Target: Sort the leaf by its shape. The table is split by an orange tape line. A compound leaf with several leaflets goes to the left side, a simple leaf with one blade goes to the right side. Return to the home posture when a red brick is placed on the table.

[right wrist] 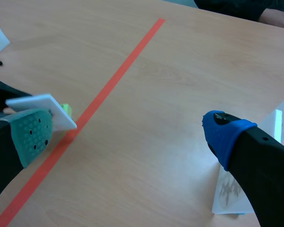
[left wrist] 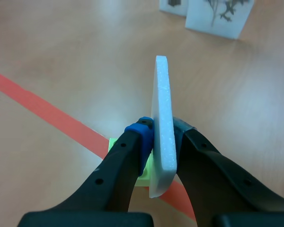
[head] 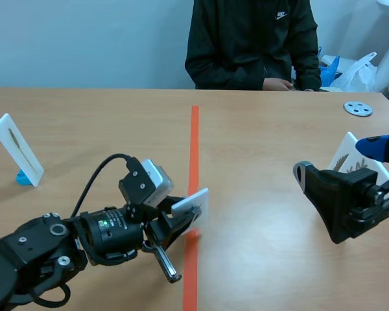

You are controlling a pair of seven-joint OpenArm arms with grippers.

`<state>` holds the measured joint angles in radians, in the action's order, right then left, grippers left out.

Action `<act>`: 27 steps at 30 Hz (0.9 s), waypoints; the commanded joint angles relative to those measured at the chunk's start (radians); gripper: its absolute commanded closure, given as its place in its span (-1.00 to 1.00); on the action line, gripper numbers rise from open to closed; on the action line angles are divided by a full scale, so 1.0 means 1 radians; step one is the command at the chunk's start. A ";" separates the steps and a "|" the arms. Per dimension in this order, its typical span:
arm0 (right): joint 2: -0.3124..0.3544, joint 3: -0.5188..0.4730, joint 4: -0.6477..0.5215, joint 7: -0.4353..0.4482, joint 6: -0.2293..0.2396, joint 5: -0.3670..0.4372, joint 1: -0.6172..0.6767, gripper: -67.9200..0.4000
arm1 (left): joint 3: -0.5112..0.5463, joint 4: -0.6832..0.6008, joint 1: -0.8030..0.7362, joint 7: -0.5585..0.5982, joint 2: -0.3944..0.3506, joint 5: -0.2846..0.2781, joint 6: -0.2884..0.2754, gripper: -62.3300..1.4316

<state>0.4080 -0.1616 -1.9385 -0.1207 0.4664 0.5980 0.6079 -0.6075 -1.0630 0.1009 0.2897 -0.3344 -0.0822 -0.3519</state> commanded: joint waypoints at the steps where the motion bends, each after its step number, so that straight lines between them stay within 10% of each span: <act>1: 0.013 -0.009 -0.018 0.015 -0.003 0.008 -0.010 -1.00 | 0.049 -0.093 -0.037 -0.013 -0.022 -0.051 -0.002 0.85; 16: 0.013 -0.009 -0.018 0.016 -0.003 0.008 -0.010 -1.00 | 0.537 -0.407 -0.409 -0.187 -0.040 -0.317 -0.002 0.85; 27: 0.013 -0.009 -0.018 0.016 -0.003 0.008 -0.010 -1.00 | 0.657 -0.402 -0.415 -0.186 -0.026 -0.327 0.078 0.85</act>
<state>0.4076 -0.1616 -1.9385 -0.1204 0.4664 0.5980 0.6079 0.0555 -1.4628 -0.3252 0.0856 -0.3679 -0.3981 -0.2817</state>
